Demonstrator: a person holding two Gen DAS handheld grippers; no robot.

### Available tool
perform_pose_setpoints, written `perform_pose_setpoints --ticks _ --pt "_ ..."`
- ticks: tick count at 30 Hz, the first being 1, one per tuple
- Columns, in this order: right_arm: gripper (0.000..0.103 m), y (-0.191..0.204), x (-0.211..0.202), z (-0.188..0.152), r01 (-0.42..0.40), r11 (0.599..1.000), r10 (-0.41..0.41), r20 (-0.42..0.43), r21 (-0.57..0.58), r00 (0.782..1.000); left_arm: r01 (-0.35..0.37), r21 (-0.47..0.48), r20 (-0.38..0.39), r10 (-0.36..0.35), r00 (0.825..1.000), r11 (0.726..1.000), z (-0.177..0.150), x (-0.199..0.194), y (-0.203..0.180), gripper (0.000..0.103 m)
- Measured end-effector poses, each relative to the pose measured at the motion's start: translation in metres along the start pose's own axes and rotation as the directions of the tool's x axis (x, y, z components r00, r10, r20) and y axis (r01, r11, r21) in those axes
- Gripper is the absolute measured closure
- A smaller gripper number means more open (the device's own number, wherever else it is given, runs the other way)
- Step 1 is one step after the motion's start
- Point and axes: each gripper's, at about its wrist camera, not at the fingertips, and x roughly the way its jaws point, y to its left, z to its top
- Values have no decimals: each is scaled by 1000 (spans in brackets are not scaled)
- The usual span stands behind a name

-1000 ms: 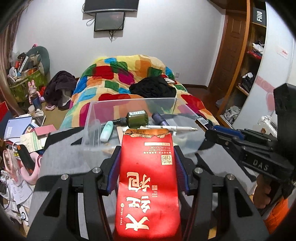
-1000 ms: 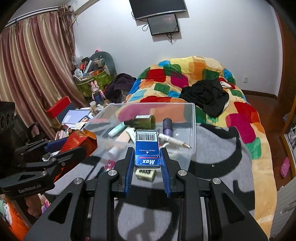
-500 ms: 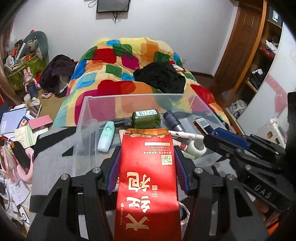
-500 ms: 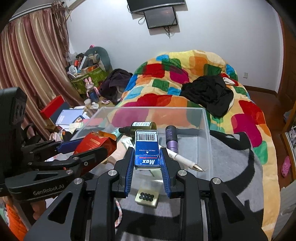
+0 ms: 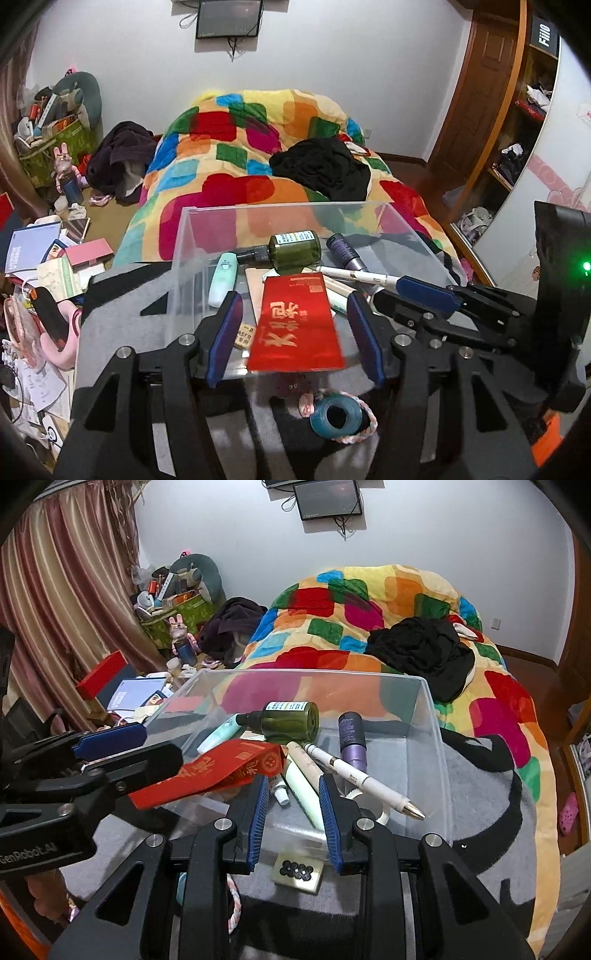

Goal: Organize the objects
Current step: 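Grasp the blue tape roll with the left gripper while the right grasps the beige dotted block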

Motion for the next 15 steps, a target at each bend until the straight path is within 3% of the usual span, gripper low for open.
perform_pose_setpoints --ticks 15 --pt "73 -12 -38 -31 16 1000 -15 20 -14 1000 46 7 -38 -46 998 999 -60 -18 -8 42"
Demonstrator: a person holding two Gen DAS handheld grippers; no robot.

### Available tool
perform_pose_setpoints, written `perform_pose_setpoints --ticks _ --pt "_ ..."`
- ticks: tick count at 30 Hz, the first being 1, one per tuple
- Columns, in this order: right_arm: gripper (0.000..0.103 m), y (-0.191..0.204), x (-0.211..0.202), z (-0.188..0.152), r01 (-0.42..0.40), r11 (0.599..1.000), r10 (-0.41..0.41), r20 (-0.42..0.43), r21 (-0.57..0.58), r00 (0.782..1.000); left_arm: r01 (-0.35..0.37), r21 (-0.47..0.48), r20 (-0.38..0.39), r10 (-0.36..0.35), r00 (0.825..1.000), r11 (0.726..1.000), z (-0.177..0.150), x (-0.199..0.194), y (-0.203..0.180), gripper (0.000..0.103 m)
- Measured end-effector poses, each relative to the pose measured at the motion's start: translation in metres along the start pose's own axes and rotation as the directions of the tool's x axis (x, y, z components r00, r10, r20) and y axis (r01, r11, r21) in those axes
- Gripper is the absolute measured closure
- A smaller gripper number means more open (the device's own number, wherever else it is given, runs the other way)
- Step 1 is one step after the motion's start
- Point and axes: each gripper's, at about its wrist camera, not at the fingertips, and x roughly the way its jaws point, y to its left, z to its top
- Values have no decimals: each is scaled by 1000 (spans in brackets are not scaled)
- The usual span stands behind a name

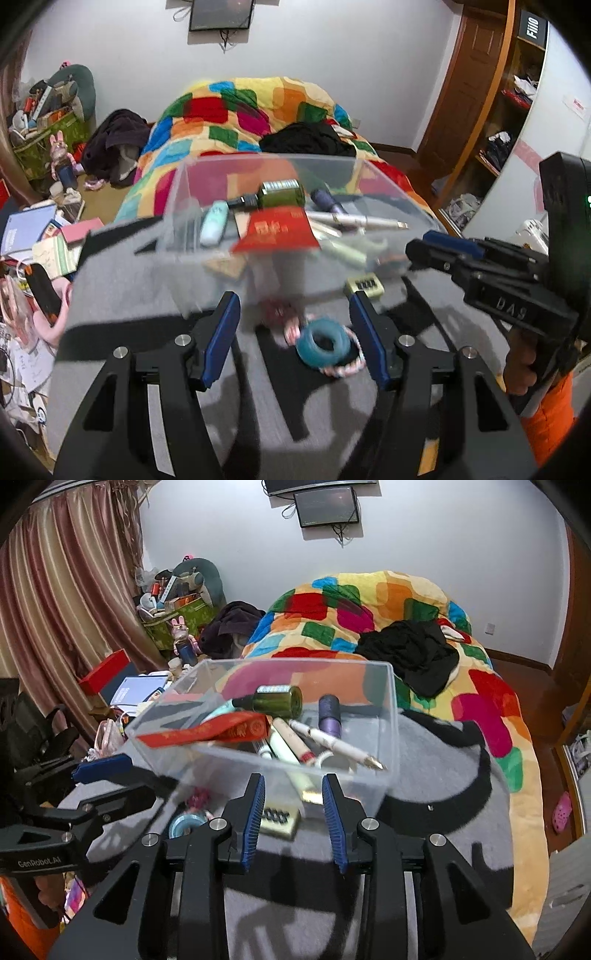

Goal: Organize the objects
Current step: 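Grasp the blue tape roll with the left gripper while the right grasps the beige dotted block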

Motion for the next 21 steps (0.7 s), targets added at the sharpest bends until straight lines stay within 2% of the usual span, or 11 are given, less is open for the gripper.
perform_pose_setpoints --ticks 10,15,21 --pt "62 -8 11 -25 18 1000 -18 -67 -3 998 36 47 -99 -32 995 998 -33 30 -18 42" --pt "60 -11 24 -32 18 1000 -17 -111 8 994 40 58 -100 -34 994 998 -31 38 -23 64" --pt "58 -2 35 -30 7 1000 -8 -128 -8 992 32 71 -86 -26 996 997 -31 43 -22 65"
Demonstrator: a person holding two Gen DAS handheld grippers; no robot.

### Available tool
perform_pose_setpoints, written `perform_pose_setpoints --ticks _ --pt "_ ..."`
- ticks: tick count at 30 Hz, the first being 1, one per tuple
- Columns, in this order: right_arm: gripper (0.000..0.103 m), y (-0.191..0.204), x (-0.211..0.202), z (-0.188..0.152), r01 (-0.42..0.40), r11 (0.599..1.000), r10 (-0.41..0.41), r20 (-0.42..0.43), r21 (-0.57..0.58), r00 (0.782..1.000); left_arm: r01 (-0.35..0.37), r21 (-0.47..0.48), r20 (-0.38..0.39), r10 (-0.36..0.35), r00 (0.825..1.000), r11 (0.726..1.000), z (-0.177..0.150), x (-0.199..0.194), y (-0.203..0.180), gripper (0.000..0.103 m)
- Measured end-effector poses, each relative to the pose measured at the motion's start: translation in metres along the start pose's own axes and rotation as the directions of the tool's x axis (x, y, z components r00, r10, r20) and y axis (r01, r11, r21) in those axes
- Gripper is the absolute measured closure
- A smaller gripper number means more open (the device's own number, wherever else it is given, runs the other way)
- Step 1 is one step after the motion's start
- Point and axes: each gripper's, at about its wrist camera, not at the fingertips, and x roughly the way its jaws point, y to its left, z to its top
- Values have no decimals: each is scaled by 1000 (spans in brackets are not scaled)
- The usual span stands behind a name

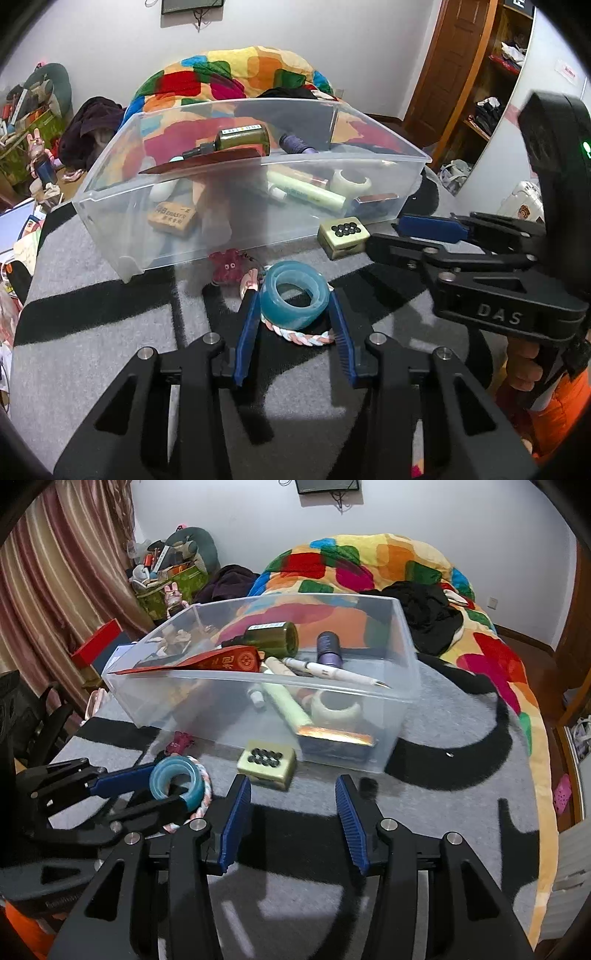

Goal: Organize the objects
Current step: 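Grasp the blue tape roll with the left gripper while the right grasps the beige dotted block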

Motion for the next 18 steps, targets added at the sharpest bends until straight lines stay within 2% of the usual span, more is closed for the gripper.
perform_pose_setpoints --ticks 9,10,12,18 --pt "57 16 26 10 13 999 -14 -47 -29 999 -8 20 -1 8 1000 1000 4 5 -1 64" --pt "58 16 28 11 10 1000 -11 -58 -29 998 -9 20 1 9 1000 1000 4 5 -1 63" --pt "68 15 29 10 5 1000 -7 -60 -27 998 -21 22 -23 22 999 1000 3 12 -1 63" --pt "69 11 18 6 1 1000 -2 -30 -16 1000 -42 38 -13 42 999 998 4 14 -4 63"
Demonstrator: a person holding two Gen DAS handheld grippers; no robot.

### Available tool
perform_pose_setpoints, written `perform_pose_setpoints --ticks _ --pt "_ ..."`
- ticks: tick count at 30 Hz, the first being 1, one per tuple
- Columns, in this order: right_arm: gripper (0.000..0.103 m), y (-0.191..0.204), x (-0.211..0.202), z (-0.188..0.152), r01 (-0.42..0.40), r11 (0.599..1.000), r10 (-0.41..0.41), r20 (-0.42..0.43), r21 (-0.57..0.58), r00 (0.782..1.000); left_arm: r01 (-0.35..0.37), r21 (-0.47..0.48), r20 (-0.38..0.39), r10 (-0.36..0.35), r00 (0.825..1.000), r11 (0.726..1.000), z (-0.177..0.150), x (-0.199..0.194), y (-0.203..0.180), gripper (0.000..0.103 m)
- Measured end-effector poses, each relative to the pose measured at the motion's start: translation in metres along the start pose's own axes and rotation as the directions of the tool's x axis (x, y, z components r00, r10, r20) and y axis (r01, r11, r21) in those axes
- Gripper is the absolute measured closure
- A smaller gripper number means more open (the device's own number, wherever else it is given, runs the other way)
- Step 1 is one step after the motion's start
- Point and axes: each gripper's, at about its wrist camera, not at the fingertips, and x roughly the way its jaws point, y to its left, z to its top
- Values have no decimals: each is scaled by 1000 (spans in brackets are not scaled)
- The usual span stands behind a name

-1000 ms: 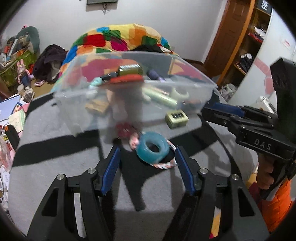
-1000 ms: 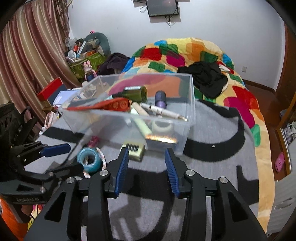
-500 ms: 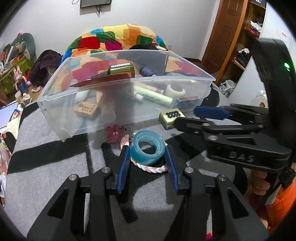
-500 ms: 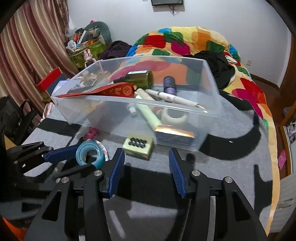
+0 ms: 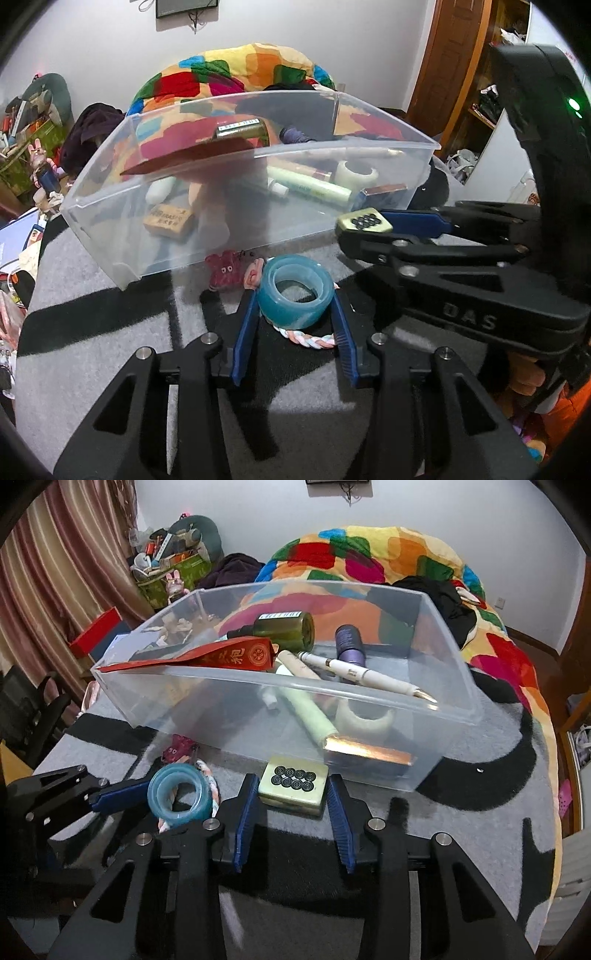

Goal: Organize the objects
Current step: 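Grasp the blue tape roll with the left gripper while the right grasps the beige dotted block, then drop the tape roll with the left gripper while the right drops the dotted block into the box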

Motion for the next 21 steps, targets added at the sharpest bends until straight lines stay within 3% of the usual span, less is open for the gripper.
perform_pose_setpoints --ticks 12,21 --pt "69 -13 -34 -16 -38 999 35 65 39 997 12 -32 91 -9 996 999 -3 -42 8 63" --pt "69 -10 -61 -7 -62 997 54 145 48 988 22 -76 195 -7 981 997 6 -84 20 63"
